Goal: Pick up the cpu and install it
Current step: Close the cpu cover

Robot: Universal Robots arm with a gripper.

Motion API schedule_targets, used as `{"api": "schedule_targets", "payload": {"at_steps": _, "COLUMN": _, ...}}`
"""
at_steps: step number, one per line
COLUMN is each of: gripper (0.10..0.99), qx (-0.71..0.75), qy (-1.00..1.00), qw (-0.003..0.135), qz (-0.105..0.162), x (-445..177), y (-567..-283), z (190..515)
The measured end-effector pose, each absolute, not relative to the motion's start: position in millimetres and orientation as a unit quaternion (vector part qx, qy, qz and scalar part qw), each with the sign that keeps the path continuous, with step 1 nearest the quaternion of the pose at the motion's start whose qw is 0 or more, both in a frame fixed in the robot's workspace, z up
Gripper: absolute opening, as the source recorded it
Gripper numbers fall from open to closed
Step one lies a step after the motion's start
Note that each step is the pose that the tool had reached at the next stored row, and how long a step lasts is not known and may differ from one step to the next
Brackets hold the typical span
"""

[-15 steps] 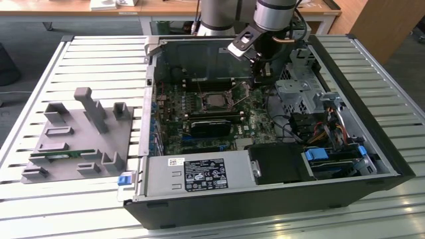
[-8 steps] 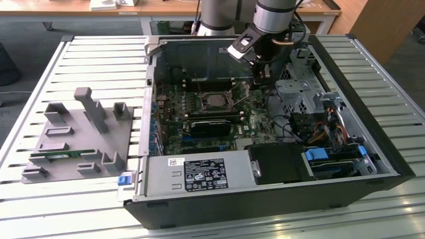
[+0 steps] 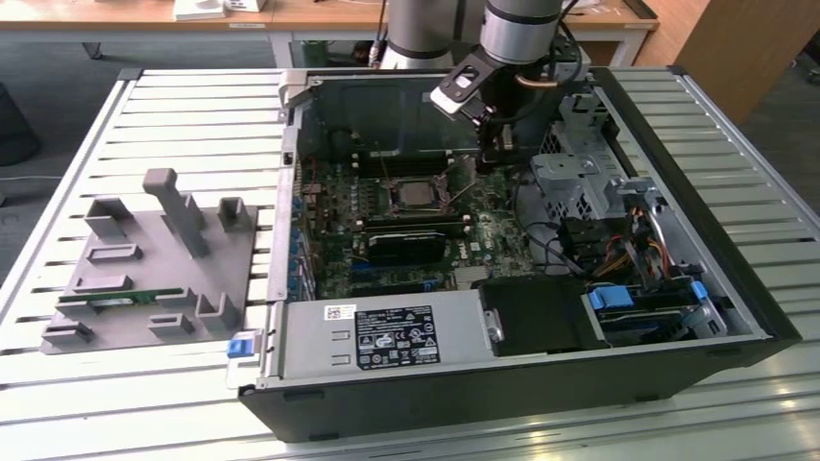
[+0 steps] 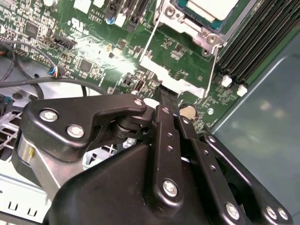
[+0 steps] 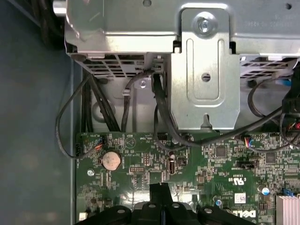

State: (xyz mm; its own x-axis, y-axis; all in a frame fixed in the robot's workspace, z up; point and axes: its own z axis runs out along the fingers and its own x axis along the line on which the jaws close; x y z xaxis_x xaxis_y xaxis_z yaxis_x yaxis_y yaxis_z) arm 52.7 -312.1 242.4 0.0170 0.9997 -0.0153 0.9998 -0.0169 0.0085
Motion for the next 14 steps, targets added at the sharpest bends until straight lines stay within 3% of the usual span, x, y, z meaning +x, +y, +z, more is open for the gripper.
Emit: {"api": "schedule_targets", "payload": {"at_steps": 14, "gripper": 0.106, "qx": 0.713, "qy": 0.701, "qw": 0.008, "qz": -0.002, "x": 47.3, "y": -312.1, "z": 242.2}}
